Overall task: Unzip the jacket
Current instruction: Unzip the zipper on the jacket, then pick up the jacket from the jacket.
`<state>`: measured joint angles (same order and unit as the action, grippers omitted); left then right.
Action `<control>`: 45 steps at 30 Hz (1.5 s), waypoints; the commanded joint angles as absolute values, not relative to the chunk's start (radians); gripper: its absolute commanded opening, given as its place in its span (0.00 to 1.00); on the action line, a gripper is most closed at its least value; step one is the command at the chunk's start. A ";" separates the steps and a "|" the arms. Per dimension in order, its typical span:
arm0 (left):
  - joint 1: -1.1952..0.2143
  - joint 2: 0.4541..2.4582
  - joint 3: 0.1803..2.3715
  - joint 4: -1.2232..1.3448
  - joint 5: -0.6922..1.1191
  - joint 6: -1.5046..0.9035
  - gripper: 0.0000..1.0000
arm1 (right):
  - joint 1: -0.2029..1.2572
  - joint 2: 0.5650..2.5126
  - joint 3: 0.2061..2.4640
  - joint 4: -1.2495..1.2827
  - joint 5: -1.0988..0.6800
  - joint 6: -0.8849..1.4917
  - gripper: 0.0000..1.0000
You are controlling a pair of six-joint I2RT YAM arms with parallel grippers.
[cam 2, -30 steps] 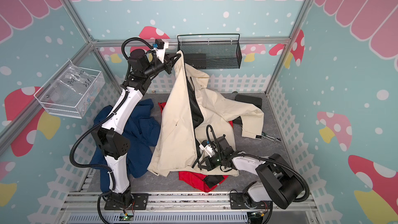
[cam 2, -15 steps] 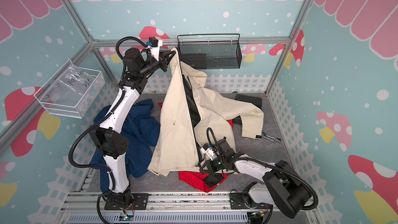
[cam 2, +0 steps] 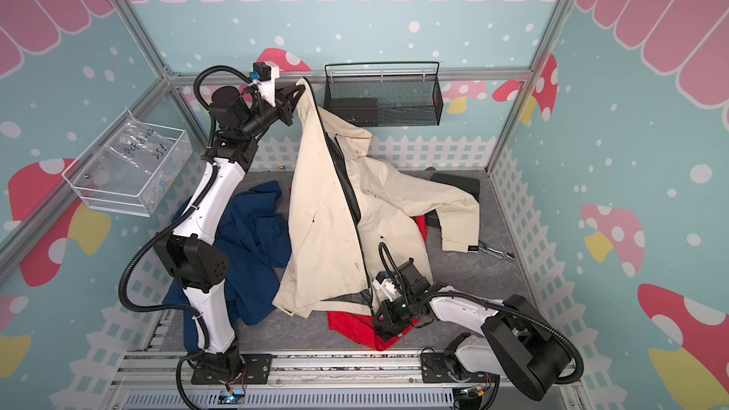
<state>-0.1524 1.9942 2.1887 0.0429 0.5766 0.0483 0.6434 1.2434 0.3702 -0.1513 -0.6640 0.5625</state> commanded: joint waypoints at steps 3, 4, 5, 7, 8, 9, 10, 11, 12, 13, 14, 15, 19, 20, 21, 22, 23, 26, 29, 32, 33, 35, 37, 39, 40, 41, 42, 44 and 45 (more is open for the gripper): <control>-0.143 1.872 2.045 0.138 0.564 0.046 0.00 | 0.647 1.118 0.462 -0.176 -0.562 0.551 0.26; -0.143 1.849 1.998 0.159 0.555 0.039 0.07 | 0.646 1.094 0.489 -0.180 -0.555 0.534 0.38; -0.143 1.824 1.942 0.183 0.541 0.025 0.21 | 0.643 1.073 0.517 -0.182 -0.553 0.516 0.48; -0.143 1.774 1.855 0.195 0.515 0.004 0.46 | 0.633 1.052 0.573 -0.191 -0.549 0.481 0.60; -0.143 1.743 1.810 0.187 0.497 -0.002 0.55 | 0.624 1.045 0.608 -0.201 -0.542 0.462 0.65; -0.143 1.713 1.764 0.185 0.475 -0.015 0.59 | 0.615 1.046 0.640 -0.206 -0.535 0.443 0.69; -0.143 1.674 1.702 0.186 0.448 -0.035 0.64 | 0.604 1.051 0.676 -0.214 -0.528 0.420 0.72; -0.143 1.628 1.631 0.197 0.421 -0.058 0.67 | 0.586 1.061 0.714 -0.222 -0.517 0.398 0.75; -0.143 1.587 1.564 0.208 0.399 -0.081 0.69 | 0.569 1.072 0.746 -0.228 -0.511 0.379 0.76; -0.143 1.539 1.481 0.227 0.371 -0.112 0.72 | 0.546 1.087 0.778 -0.229 -0.508 0.357 0.76; -0.144 1.490 1.404 0.239 0.350 -0.148 0.73 | 0.520 1.102 0.809 -0.227 -0.506 0.337 0.78; -0.143 1.451 1.340 0.243 0.333 -0.180 0.74 | 0.496 1.118 0.833 -0.226 -0.506 0.324 0.78; -0.144 1.296 1.105 0.189 0.285 -0.335 0.80 | 0.376 1.206 0.927 -0.214 -0.528 0.263 0.81; -0.144 1.272 1.065 0.166 0.283 -0.361 0.81 | 0.351 1.226 0.941 -0.212 -0.529 0.252 0.82; -0.145 1.245 1.030 0.129 0.281 -0.390 0.81 | 0.326 1.253 0.963 -0.212 -0.533 0.239 0.82; -0.145 1.224 1.009 0.089 0.282 -0.412 0.81 | 0.304 1.276 0.978 -0.212 -0.539 0.230 0.82; -0.144 1.213 0.999 0.029 0.277 -0.428 0.81 | 0.280 1.298 0.994 -0.211 -0.546 0.222 0.83; -0.144 1.211 1.022 -0.188 0.262 -0.454 0.81 | 0.214 1.356 1.031 -0.212 -0.554 0.204 0.84; -0.145 1.242 1.053 -0.368 0.237 -0.468 0.81 | 0.147 1.403 1.048 -0.209 -0.571 0.195 0.84; -0.144 1.273 1.051 -0.454 0.222 -0.464 0.81 | 0.087 1.444 1.049 -0.207 -0.583 0.191 0.84; -0.144 1.282 1.046 -0.471 0.210 -0.458 0.81 | 0.071 1.457 1.046 -0.207 -0.580 0.190 0.84; -0.143 1.304 1.036 -0.497 0.174 -0.446 0.81 | 0.049 1.474 1.036 -0.208 -0.545 0.198 0.83; -0.140 1.340 1.035 -0.518 0.155 -0.433 0.81 | 0.033 1.493 1.023 -0.209 -0.509 0.210 0.83; -0.138 1.386 1.041 -0.526 0.159 -0.422 0.81 | 0.022 1.508 1.013 -0.210 -0.488 0.212 0.83; -0.138 1.410 1.045 -0.524 0.170 -0.415 0.81 | 0.021 1.512 1.006 -0.210 -0.472 0.212 0.83; -0.138 1.428 1.046 -0.521 0.178 -0.410 0.81 | 0.019 1.518 1.001 -0.210 -0.463 0.210 0.83; -0.138 1.445 1.046 -0.509 0.181 -0.405 0.80 | 0.017 1.525 0.997 -0.211 -0.457 0.210 0.83; -0.138 1.465 1.032 -0.470 0.177 -0.399 0.80 | 0.014 1.546 0.997 -0.215 -0.450 0.210 0.83; -0.138 1.471 1.020 -0.443 0.173 -0.397 0.80 | 0.014 1.561 1.001 -0.221 -0.442 0.211 0.83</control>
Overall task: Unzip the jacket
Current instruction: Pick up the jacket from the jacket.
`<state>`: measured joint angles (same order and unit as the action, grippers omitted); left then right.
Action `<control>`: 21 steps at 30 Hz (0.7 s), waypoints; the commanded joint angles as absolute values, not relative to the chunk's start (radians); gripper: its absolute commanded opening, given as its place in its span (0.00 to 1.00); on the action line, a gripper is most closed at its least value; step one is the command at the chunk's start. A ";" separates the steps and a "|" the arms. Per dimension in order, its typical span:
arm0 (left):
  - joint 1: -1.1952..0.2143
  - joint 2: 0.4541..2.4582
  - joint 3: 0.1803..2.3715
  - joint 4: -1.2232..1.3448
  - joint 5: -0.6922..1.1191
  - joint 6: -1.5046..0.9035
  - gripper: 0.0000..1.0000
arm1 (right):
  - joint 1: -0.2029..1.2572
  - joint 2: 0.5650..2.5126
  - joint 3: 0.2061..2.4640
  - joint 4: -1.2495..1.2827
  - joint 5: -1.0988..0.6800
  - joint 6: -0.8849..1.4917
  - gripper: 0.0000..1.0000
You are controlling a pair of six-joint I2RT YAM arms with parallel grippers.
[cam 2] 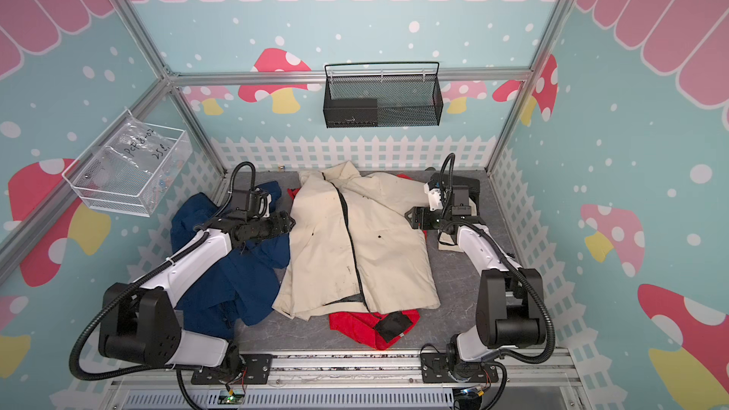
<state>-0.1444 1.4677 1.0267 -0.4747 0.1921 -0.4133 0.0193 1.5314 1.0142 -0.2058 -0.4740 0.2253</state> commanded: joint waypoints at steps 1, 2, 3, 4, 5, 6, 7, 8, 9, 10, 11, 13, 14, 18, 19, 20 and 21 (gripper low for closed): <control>-0.138 1.476 1.009 -0.416 0.167 -0.396 0.80 | 0.013 1.576 1.005 -0.228 -0.435 0.210 0.83; -0.137 1.483 1.002 -0.403 0.161 -0.395 0.80 | 0.012 1.588 1.005 -0.229 -0.433 0.210 0.83; -0.138 1.492 1.000 -0.390 0.158 -0.391 0.80 | 0.012 1.601 1.005 -0.228 -0.433 0.209 0.82; -0.138 1.503 0.999 -0.379 0.154 -0.386 0.80 | 0.012 1.614 1.006 -0.227 -0.438 0.209 0.82; -0.137 1.513 0.998 -0.371 0.146 -0.381 0.80 | 0.012 1.627 1.009 -0.228 -0.443 0.208 0.82; -0.136 1.527 0.998 -0.363 0.141 -0.377 0.80 | 0.012 1.641 1.012 -0.225 -0.449 0.210 0.81; -0.134 1.544 1.000 -0.354 0.141 -0.371 0.80 | 0.012 1.659 1.015 -0.219 -0.455 0.210 0.80; -0.131 1.559 1.003 -0.350 0.144 -0.368 0.79 | 0.012 1.671 1.018 -0.218 -0.458 0.209 0.80; -0.129 1.576 1.008 -0.344 0.148 -0.364 0.79 | 0.012 1.685 1.024 -0.214 -0.462 0.205 0.79; -0.127 1.591 1.011 -0.336 0.154 -0.359 0.79 | 0.012 1.698 1.029 -0.208 -0.467 0.200 0.78; -0.127 1.602 1.013 -0.327 0.162 -0.350 0.78 | 0.012 1.710 1.032 -0.199 -0.471 0.195 0.78; -0.126 1.621 1.009 -0.296 0.163 -0.338 0.78 | 0.012 1.736 1.041 -0.186 -0.479 0.185 0.77; -0.126 1.625 1.003 -0.275 0.168 -0.333 0.78 | 0.012 1.746 1.042 -0.179 -0.490 0.180 0.77; -0.123 1.639 0.974 -0.195 0.197 -0.331 0.76 | 0.012 1.789 1.042 -0.154 -0.507 0.182 0.74; -0.123 1.648 0.975 -0.188 0.203 -0.331 0.76 | 0.012 1.798 1.042 -0.151 -0.503 0.189 0.73; -0.123 1.657 0.978 -0.189 0.207 -0.331 0.75 | 0.012 1.806 1.042 -0.150 -0.504 0.194 0.72; -0.123 1.666 0.981 -0.186 0.214 -0.330 0.73 | 0.012 1.811 1.038 -0.144 -0.510 0.196 0.71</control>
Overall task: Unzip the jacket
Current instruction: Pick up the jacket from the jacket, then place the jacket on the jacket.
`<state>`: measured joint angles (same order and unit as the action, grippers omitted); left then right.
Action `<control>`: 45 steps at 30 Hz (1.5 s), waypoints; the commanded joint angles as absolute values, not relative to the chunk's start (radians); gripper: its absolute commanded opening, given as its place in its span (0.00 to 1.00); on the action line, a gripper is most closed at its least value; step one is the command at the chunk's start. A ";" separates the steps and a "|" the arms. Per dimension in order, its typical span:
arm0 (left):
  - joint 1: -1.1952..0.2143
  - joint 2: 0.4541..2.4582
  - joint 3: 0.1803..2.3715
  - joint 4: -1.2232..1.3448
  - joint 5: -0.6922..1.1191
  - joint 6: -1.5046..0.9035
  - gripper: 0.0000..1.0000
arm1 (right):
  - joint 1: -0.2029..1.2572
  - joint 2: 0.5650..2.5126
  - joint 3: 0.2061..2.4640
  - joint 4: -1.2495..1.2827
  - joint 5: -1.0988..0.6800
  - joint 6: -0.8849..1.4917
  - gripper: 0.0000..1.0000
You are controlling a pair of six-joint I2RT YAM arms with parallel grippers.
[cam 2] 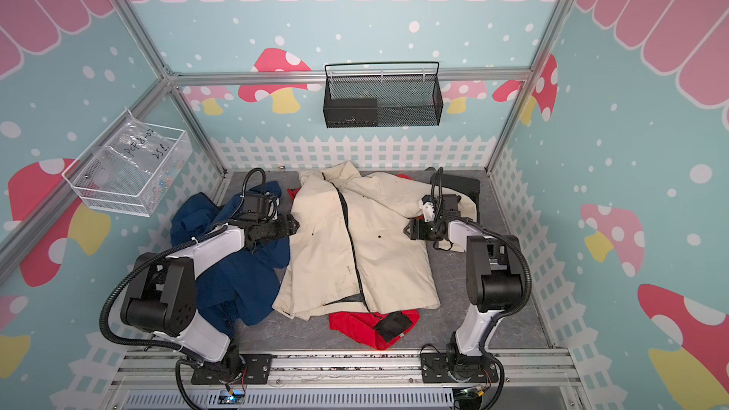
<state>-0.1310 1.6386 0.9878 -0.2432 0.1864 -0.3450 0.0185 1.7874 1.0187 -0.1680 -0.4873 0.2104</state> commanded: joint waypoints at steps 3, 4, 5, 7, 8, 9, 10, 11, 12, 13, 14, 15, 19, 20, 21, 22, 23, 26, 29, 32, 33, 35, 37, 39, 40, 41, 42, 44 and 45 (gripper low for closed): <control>-0.123 1.689 0.982 -0.164 0.241 -0.338 0.68 | 0.012 1.807 1.017 -0.112 -0.524 0.208 0.68; -0.123 1.697 0.979 -0.151 0.255 -0.343 0.67 | 0.012 1.803 1.010 -0.103 -0.526 0.211 0.66; -0.123 1.702 0.976 -0.139 0.267 -0.349 0.64 | 0.012 1.801 1.007 -0.097 -0.528 0.213 0.65; -0.123 1.714 0.974 -0.112 0.298 -0.360 0.58 | 0.012 1.800 1.006 -0.092 -0.535 0.214 0.61; -0.122 1.718 0.974 -0.102 0.307 -0.364 0.54 | 0.012 1.800 1.005 -0.090 -0.537 0.215 0.58; -0.123 1.721 0.975 -0.090 0.320 -0.367 0.47 | 0.012 1.799 1.005 -0.087 -0.540 0.217 0.53; -0.123 1.723 0.978 -0.085 0.329 -0.372 0.39 | 0.012 1.798 1.006 -0.087 -0.545 0.218 0.47; -0.123 1.722 0.982 -0.083 0.337 -0.373 0.31 | 0.012 1.794 1.006 -0.087 -0.550 0.219 0.40; -0.123 1.717 0.985 -0.081 0.348 -0.376 0.22 | 0.012 1.786 1.006 -0.087 -0.551 0.224 0.29; -0.123 1.709 0.986 -0.078 0.361 -0.375 0.15 | 0.012 1.773 1.004 -0.086 -0.554 0.228 0.18; -0.123 1.699 0.988 -0.073 0.375 -0.377 0.08 | 0.014 1.756 1.002 -0.083 -0.558 0.233 0.10; -0.123 1.683 0.991 -0.072 0.390 -0.380 0.04 | 0.015 1.734 1.003 -0.084 -0.560 0.241 0.03; -0.123 1.579 1.016 -0.105 0.422 -0.398 0.00 | 0.037 1.609 1.022 -0.088 -0.587 0.275 0.00; -0.123 1.547 1.036 -0.138 0.419 -0.405 0.00 | 0.055 1.574 1.036 -0.093 -0.592 0.280 0.00; -0.122 1.522 1.070 -0.191 0.417 -0.412 0.00 | 0.076 1.543 1.058 -0.101 -0.596 0.282 0.00; -0.121 1.505 1.108 -0.247 0.418 -0.414 0.00 | 0.100 1.522 1.082 -0.111 -0.597 0.283 0.00; -0.120 1.491 1.160 -0.316 0.422 -0.414 0.00 | 0.132 1.503 1.116 -0.122 -0.595 0.284 0.00; -0.120 1.453 1.308 -0.461 0.426 -0.411 0.00 | 0.258 1.481 1.238 -0.148 -0.565 0.278 0.00; -0.116 1.394 1.433 -0.562 0.360 -0.403 0.00 | 0.389 1.513 1.385 -0.155 -0.543 0.290 0.00; -0.084 1.363 1.574 -0.665 0.302 -0.423 0.00 | 0.517 1.577 1.559 -0.148 -0.514 0.292 0.00; -0.073 1.360 1.619 -0.703 0.284 -0.421 0.00 | 0.556 1.602 1.614 -0.140 -0.506 0.291 0.00; -0.043 1.362 1.718 -0.798 0.237 -0.409 0.00 | 0.644 1.671 1.738 -0.112 -0.501 0.289 0.00; -0.013 1.362 1.788 -0.863 0.199 -0.384 0.00 | 0.720 1.746 1.850 -0.086 -0.485 0.287 0.00; 0.024 1.361 1.834 -0.910 0.156 -0.369 0.00 | 0.791 1.832 1.965 -0.065 -0.479 0.288 0.00; 0.048 1.358 1.847 -0.923 0.143 -0.364 0.00 | 0.825 1.878 2.026 -0.053 -0.474 0.286 0.00; 0.072 1.358 1.853 -0.932 0.136 -0.361 0.00 | 0.855 1.943 2.074 -0.036 -0.466 0.280 0.00; 0.093 1.360 1.856 -0.937 0.130 -0.357 0.00 | 0.876 1.988 2.113 -0.024 -0.461 0.279 0.00; 0.133 1.374 1.847 -0.945 0.115 -0.341 0.00 | 0.902 2.095 2.208 -0.023 -0.453 0.296 0.00; 0.145 1.382 1.838 -0.945 0.112 -0.333 0.00 | 0.906 2.138 2.242 -0.020 -0.450 0.306 0.00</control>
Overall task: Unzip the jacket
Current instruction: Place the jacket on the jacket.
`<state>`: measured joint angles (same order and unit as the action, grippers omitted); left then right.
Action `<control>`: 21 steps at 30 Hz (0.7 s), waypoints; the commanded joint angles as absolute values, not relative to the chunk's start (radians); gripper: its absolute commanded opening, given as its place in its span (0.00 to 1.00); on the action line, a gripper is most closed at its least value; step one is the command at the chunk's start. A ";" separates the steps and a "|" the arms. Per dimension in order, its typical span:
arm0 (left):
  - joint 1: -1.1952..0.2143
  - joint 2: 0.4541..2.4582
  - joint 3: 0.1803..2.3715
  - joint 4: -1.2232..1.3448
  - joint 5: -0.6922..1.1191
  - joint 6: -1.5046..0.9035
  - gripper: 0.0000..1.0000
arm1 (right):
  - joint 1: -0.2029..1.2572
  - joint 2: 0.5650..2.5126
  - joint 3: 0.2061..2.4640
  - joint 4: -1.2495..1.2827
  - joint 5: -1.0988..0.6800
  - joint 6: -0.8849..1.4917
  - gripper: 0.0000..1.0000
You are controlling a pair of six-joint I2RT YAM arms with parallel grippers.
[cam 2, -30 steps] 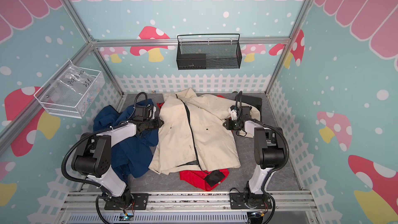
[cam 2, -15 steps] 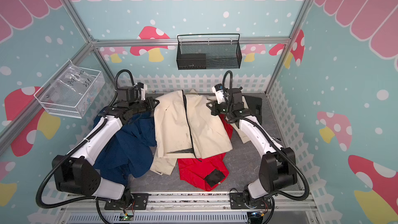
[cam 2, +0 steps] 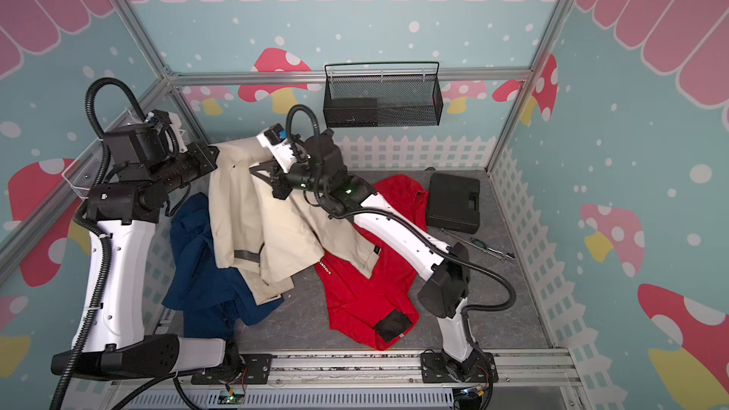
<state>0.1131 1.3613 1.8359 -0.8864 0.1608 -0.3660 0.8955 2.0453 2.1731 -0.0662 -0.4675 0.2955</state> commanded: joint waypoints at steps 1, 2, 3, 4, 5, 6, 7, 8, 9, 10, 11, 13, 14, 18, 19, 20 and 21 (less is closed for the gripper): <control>0.158 1.394 1.823 -0.941 0.116 -0.324 0.00 | 0.906 2.184 2.276 -0.021 -0.435 0.324 0.00; 0.168 1.409 1.804 -0.931 0.120 -0.312 0.00 | 0.904 2.221 2.297 -0.021 -0.422 0.335 0.00; 0.175 1.422 1.781 -0.915 0.117 -0.301 0.00 | 0.903 2.254 2.312 -0.022 -0.412 0.330 0.03; 0.180 1.432 1.761 -0.896 0.116 -0.297 0.00 | 0.902 2.277 2.320 -0.023 -0.402 0.320 0.10; 0.188 1.442 1.738 -0.870 0.120 -0.290 0.00 | 0.898 2.297 2.321 -0.027 -0.397 0.307 0.23; 0.194 1.451 1.717 -0.849 0.119 -0.285 0.00 | 0.892 2.308 2.322 -0.042 -0.402 0.295 0.38; 0.200 1.462 1.708 -0.838 0.115 -0.284 0.03 | 0.885 2.311 2.322 -0.061 -0.408 0.290 0.48; 0.209 1.471 1.699 -0.824 0.114 -0.283 0.16 | 0.874 2.307 2.323 -0.092 -0.415 0.287 0.57; 0.214 1.479 1.691 -0.809 0.116 -0.282 0.32 | 0.861 2.297 2.322 -0.129 -0.416 0.288 0.63; 0.218 1.484 1.685 -0.797 0.119 -0.279 0.43 | 0.846 2.286 2.322 -0.162 -0.415 0.293 0.67; 0.218 1.489 1.685 -0.788 0.132 -0.269 0.54 | 0.827 2.268 2.311 -0.193 -0.418 0.300 0.70; 0.218 1.495 1.694 -0.780 0.175 -0.252 0.67 | 0.787 2.212 2.245 -0.226 -0.425 0.312 0.74; 0.218 1.496 1.698 -0.776 0.186 -0.249 0.72 | 0.764 2.169 2.181 -0.227 -0.431 0.317 0.76; 0.217 1.465 1.694 -0.755 0.216 -0.224 0.97 | 0.663 1.967 1.885 -0.224 -0.441 0.319 0.84; 0.213 1.455 1.691 -0.756 0.233 -0.215 0.98 | 0.641 1.915 1.813 -0.222 -0.433 0.318 0.84; 0.204 1.437 1.685 -0.755 0.247 -0.202 0.99 | 0.618 1.841 1.724 -0.216 -0.418 0.316 0.85; 0.191 1.420 1.677 -0.755 0.255 -0.192 0.99 | 0.596 1.784 1.650 -0.208 -0.397 0.317 0.86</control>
<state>0.2104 1.4845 1.6794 -0.7860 0.2005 -0.2375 0.6228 1.9125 1.7706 -0.2031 -0.4164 0.3248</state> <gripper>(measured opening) 0.990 0.857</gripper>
